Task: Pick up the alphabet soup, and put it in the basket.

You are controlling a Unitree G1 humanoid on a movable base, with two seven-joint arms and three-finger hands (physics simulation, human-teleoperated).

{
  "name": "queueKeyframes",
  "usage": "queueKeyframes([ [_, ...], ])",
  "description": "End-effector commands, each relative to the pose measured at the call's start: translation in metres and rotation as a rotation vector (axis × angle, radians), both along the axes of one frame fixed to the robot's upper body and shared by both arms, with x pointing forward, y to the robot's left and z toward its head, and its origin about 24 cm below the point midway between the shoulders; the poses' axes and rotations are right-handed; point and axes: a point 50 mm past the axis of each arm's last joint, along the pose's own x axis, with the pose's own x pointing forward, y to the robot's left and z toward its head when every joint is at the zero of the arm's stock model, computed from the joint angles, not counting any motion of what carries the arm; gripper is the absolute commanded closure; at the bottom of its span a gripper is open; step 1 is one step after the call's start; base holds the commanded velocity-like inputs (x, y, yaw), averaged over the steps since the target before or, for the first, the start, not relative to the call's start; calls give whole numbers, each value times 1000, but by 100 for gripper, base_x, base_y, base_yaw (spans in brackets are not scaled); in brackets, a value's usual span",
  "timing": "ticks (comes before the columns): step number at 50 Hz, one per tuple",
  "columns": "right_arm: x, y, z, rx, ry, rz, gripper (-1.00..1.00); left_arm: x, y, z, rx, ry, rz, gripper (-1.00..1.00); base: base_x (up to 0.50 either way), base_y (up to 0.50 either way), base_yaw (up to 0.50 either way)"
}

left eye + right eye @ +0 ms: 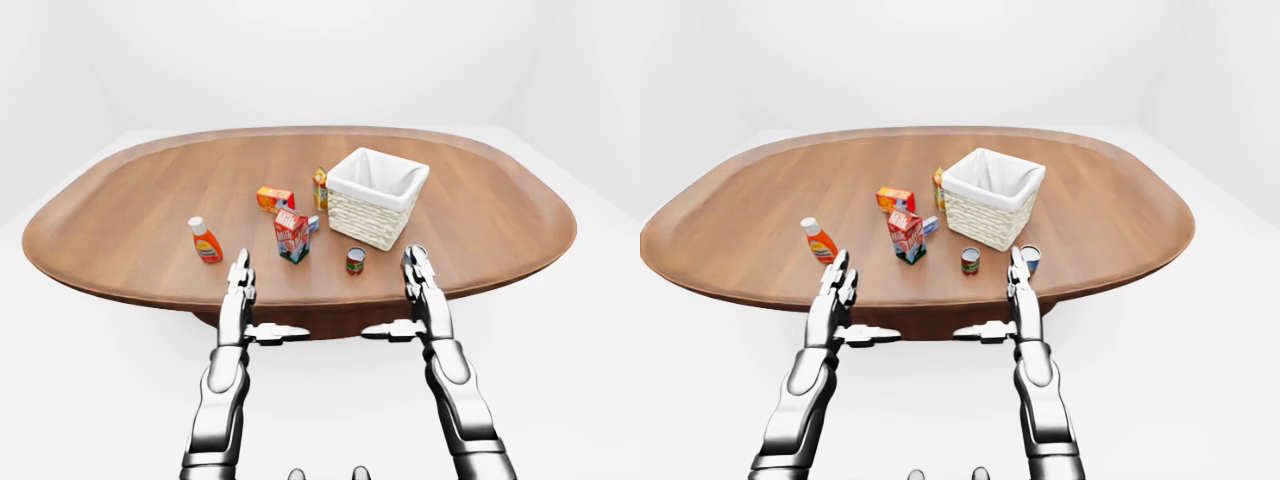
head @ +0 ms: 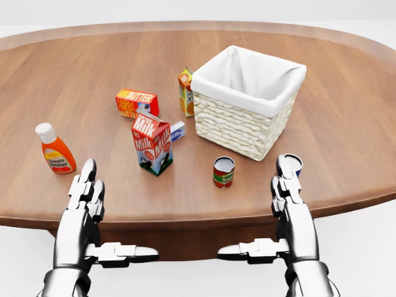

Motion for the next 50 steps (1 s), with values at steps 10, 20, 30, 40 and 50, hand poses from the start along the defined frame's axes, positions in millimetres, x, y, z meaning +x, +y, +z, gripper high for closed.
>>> queueKeyframes([
  [10, 2, -7, -4, -22, 13, 0, -100, 0, 10, 3, -10, -8, 3, -100, 0, 0, 0],
  [20, -3, -11, 10, -33, -27, -33, -100, -11, 11, 28, 29, -98, 15, -100, 0, 0, 0],
  [30, -6, -14, 21, -14, -36, -49, -100, -19, 16, 47, 39, -159, 37, -100, 0, 0, 0],
  [40, -7, -19, 35, 0, -94, -59, -100, -28, 21, 66, 24, -235, 58, -100, 0, 0, 0],
  [50, -9, -21, 43, -23, -129, -65, -100, -35, 29, 86, 24, -321, 88, -100, 0, 0, 0],
])
